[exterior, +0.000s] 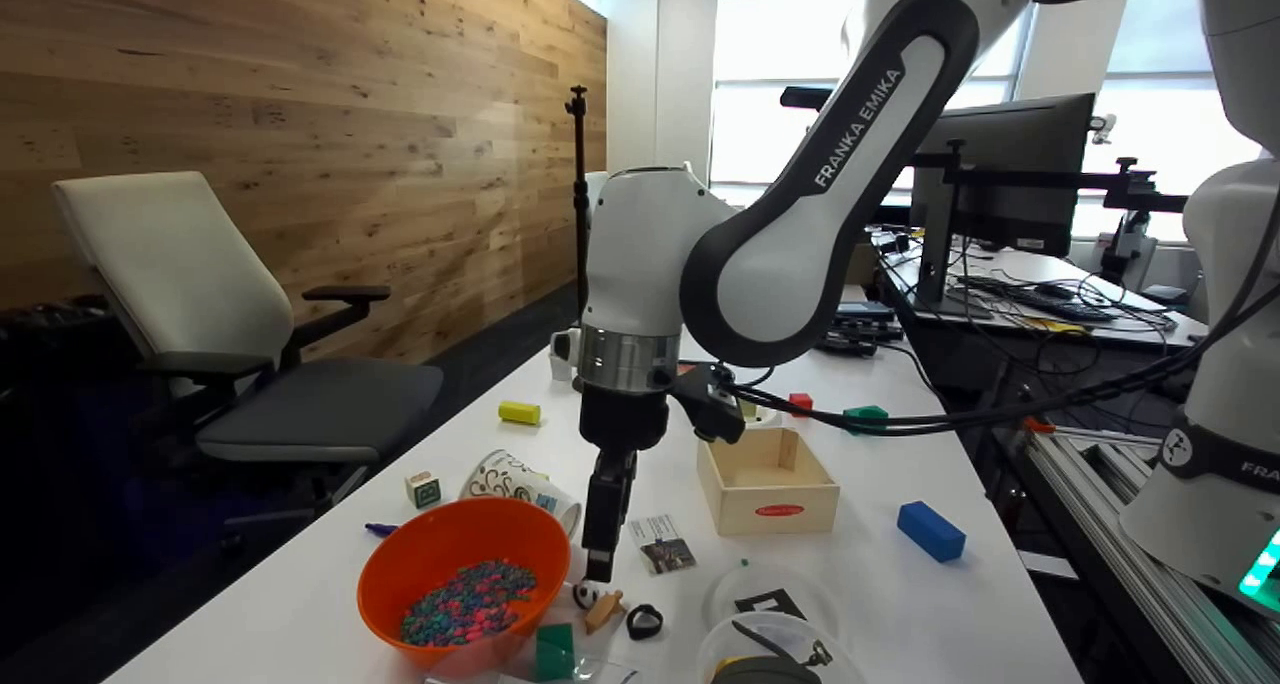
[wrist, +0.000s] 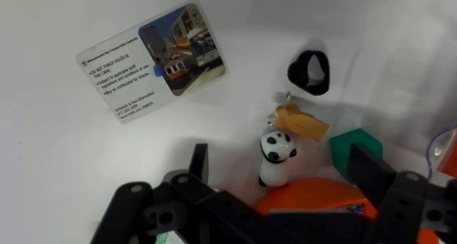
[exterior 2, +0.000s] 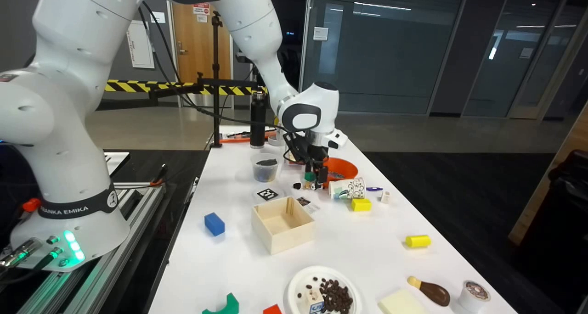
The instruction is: Move the toy panda to the right.
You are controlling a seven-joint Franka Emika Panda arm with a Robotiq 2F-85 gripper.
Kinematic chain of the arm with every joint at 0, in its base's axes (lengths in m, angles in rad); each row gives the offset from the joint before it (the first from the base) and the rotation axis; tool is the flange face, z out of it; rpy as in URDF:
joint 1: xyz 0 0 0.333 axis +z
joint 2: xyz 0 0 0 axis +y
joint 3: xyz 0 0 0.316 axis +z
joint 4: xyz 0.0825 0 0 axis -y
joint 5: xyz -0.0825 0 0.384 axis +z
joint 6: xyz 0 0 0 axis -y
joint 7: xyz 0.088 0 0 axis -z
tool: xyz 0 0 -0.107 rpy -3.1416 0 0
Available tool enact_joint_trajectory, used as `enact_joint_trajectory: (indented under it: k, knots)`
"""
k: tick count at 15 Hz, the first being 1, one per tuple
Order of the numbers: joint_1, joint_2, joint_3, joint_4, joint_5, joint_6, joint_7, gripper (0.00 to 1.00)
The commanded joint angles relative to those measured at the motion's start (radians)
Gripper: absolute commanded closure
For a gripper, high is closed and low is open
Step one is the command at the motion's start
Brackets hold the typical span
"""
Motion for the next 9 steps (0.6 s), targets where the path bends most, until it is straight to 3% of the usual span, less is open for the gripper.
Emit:
enact_joint_trajectory:
  k: [1,9]
  knots:
    - [0.032,0.009,-0.028,0.006,-0.055,0.001,0.021,0.00]
    - [0.085,0.020,-0.057,0.006,-0.133,0.014,0.040,0.00]
